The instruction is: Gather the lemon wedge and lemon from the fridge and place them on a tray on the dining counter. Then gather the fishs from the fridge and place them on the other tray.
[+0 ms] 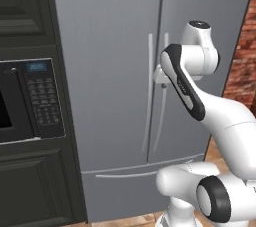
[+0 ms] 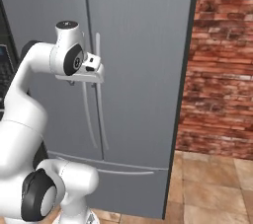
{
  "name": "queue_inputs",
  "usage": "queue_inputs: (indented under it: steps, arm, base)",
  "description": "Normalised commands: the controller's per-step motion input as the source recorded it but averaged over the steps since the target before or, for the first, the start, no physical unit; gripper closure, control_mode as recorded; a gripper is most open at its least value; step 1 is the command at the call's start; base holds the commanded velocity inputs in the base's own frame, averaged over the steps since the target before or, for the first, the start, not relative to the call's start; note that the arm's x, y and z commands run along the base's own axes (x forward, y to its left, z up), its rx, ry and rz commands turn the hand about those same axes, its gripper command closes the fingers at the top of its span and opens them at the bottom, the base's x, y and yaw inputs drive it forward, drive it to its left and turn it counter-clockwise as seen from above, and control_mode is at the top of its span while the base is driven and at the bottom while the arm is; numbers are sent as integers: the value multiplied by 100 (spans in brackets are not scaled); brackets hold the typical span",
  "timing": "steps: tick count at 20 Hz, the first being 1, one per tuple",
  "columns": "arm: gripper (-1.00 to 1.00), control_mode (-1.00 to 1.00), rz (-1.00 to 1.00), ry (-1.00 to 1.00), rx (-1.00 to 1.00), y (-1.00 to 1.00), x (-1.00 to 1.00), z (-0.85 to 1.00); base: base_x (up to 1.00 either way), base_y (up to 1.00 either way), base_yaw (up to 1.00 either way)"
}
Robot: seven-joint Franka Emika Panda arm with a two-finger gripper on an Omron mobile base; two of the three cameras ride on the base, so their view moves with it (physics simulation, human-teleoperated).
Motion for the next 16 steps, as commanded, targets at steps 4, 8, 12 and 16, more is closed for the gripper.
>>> queue_inputs:
  steps: [4, 8, 12, 16]
  arm:
    - [-100, 100, 0, 0, 0, 0, 0, 0]
    - [-100, 100, 0, 0, 0, 0, 0, 0]
    - [-100, -100, 0, 0, 0, -11, -4, -16]
    - [-100, -100, 0, -8, 0, -39, 0, -21]
  base:
    - [-39, 0, 0]
    - [-37, -7, -1]
    - [-3, 0, 0]
    - [0, 0, 0]
